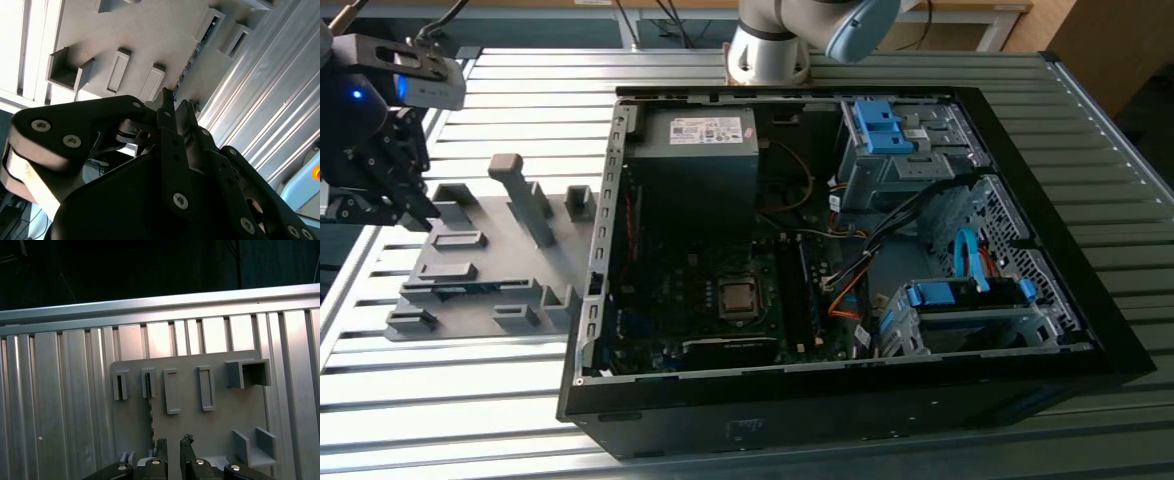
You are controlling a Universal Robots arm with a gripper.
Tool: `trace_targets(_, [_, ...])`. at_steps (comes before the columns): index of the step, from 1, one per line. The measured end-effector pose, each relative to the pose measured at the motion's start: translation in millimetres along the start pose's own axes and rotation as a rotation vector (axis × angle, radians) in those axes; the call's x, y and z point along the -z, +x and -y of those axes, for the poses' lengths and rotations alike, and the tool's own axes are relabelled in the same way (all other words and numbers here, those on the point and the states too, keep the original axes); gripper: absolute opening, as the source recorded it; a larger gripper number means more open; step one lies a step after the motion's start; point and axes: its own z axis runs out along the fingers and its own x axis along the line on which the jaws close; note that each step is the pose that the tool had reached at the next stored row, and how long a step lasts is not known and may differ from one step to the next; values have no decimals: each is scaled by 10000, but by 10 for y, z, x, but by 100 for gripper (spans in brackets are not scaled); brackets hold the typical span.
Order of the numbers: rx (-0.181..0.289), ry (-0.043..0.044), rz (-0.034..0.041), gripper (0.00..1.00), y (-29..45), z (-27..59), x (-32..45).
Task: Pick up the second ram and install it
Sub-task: 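Pick up the second ram and move it above second insertion slot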
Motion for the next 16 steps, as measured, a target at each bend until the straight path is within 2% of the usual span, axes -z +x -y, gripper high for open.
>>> trace_targets(5, [2,-3,-1,25,30,4,-45])
trace_targets(10, [32,-3,1,25,109,14,-122])
trace_targets(16, [39,-7,10,25,126,16,-192])
